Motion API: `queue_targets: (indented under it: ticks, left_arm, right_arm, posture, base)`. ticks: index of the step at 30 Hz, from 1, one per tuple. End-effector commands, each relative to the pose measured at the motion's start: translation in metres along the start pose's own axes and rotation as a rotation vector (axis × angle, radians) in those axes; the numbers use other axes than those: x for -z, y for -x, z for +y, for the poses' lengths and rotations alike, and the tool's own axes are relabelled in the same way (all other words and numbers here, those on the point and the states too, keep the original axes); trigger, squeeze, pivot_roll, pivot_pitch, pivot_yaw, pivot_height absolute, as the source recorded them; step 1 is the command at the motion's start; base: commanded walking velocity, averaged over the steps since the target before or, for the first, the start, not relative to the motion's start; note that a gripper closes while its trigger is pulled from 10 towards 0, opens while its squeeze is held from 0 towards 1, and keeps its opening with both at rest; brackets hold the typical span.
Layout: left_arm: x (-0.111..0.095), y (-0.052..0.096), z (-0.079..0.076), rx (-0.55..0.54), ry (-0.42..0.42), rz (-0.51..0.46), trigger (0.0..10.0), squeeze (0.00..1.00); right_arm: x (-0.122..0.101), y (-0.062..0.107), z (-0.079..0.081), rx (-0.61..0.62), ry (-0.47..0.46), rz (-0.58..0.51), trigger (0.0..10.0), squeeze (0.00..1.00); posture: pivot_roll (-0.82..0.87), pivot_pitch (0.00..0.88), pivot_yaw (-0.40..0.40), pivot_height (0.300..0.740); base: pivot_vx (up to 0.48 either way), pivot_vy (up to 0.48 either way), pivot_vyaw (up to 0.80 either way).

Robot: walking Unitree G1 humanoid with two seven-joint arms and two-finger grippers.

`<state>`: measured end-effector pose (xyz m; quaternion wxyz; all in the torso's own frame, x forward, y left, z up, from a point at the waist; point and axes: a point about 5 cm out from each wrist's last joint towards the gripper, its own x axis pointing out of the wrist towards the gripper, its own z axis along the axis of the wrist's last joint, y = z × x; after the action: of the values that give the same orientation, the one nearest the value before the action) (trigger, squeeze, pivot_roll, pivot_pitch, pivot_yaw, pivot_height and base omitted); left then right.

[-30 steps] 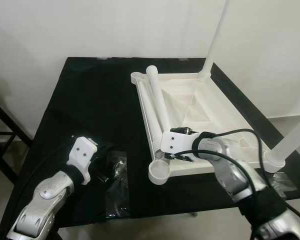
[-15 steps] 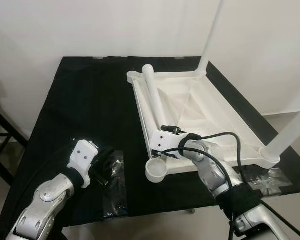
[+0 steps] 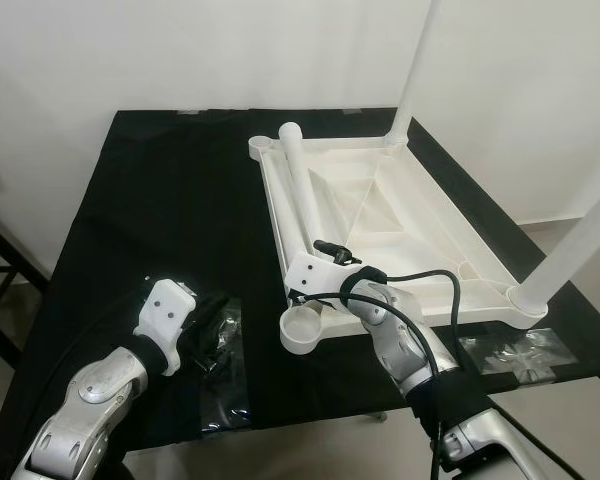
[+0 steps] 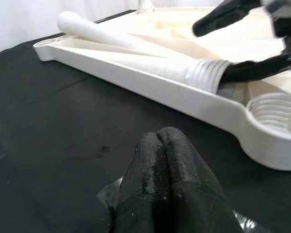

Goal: Building children table

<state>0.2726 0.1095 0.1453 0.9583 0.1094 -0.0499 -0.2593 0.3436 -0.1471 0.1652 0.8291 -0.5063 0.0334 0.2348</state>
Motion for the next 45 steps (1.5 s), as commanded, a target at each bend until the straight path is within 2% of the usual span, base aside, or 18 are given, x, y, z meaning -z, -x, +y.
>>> queue_targets:
  ticks: [1, 6, 8, 11, 18, 21, 22, 24, 25, 26, 27, 38, 45]
  left_arm:
    - [0.003, 0.002, -0.002, 0.013, -0.008, 0.026, 10.0, 0.0]
    - [0.004, 0.003, -0.002, 0.012, -0.008, 0.028, 10.0, 0.0]
    - [0.004, 0.003, -0.002, 0.009, -0.007, 0.03, 10.0, 0.0]
    - [0.004, 0.004, -0.001, 0.008, -0.007, 0.031, 10.0, 0.0]
    - [0.005, 0.004, -0.001, 0.009, -0.004, 0.034, 10.0, 0.0]
    - [0.005, 0.005, -0.001, 0.01, -0.004, 0.035, 10.0, 0.0]
    - [0.005, 0.005, -0.001, 0.009, -0.005, 0.036, 10.0, 0.0]
    - [0.005, 0.005, -0.001, 0.009, -0.005, 0.036, 10.0, 0.0]
    - [0.005, 0.005, -0.001, 0.009, -0.005, 0.037, 10.0, 0.0]
    - [0.005, 0.005, -0.001, 0.009, -0.006, 0.037, 10.0, 0.0]
    - [0.005, 0.006, -0.001, 0.009, -0.006, 0.037, 10.0, 0.0]
    - [0.005, 0.006, -0.002, 0.011, -0.006, 0.039, 10.0, 0.0]
    - [0.005, 0.007, -0.002, 0.011, -0.008, 0.04, 10.0, 0.0]
  right_arm:
    - [0.004, -0.002, 0.011, -0.022, -0.013, 0.012, 10.0, 0.0]
    - [0.002, -0.004, 0.008, -0.001, -0.019, -0.002, 10.0, 0.0]
    - [-0.007, -0.005, -0.001, 0.046, -0.032, -0.051, 10.0, 0.0]
    - [-0.011, -0.005, -0.003, 0.054, -0.034, -0.073, 10.0, 0.0]
    - [-0.015, -0.003, -0.001, -0.008, -0.148, -0.123, 10.0, 0.0]
    - [-0.013, -0.003, -0.005, 0.017, -0.142, -0.113, 10.0, 0.0]
    - [-0.007, -0.005, -0.016, 0.106, -0.109, -0.067, 10.0, 0.0]
    - [-0.007, -0.005, -0.016, 0.106, -0.109, -0.067, 10.0, 0.0]
    - [-0.003, -0.005, -0.022, 0.158, -0.101, -0.04, 10.0, 0.0]
    - [-0.001, -0.005, -0.026, 0.197, -0.091, -0.02, 1.7, 0.0]
    - [0.001, -0.005, -0.026, 0.212, -0.088, -0.011, 0.0, 0.0]
    - [0.0, -0.007, -0.02, 0.209, -0.092, -0.019, 0.0, 0.0]
    - [-0.002, -0.007, -0.025, 0.281, -0.087, -0.033, 0.0, 0.0]
  posture:
    - [0.03, 0.13, -0.072, 0.74]
    - [0.03, 0.13, -0.074, 0.74]
    - [0.03, 0.132, -0.073, 0.74]
    - [0.03, 0.132, -0.073, 0.74]
    - [0.03, 0.133, -0.068, 0.74]
    - [0.03, 0.133, -0.068, 0.74]
    - [0.04, 0.133, -0.069, 0.74]
    - [0.04, 0.133, -0.069, 0.74]
    - [0.04, 0.133, -0.069, 0.74]
    - [0.04, 0.133, -0.069, 0.74]
    - [0.04, 0.133, -0.069, 0.74]
    - [0.04, 0.131, -0.07, 0.74]
    - [0.04, 0.136, -0.068, 0.74]
  base:
    - [0.0, 0.0, 0.0]
    - [0.0, 0.0, 0.0]
    - [0.0, 0.0, 0.0]
    - [0.0, 0.0, 0.0]
    - [0.0, 0.0, 0.0]
    - [0.0, 0.0, 0.0]
    - [0.0, 0.0, 0.0]
    - [0.0, 0.0, 0.0]
    - [0.0, 0.0, 0.0]
    - [0.0, 0.0, 0.0]
    - [0.0, 0.0, 0.0]
    - [0.0, 0.0, 0.0]
    - [0.0, 0.0, 0.0]
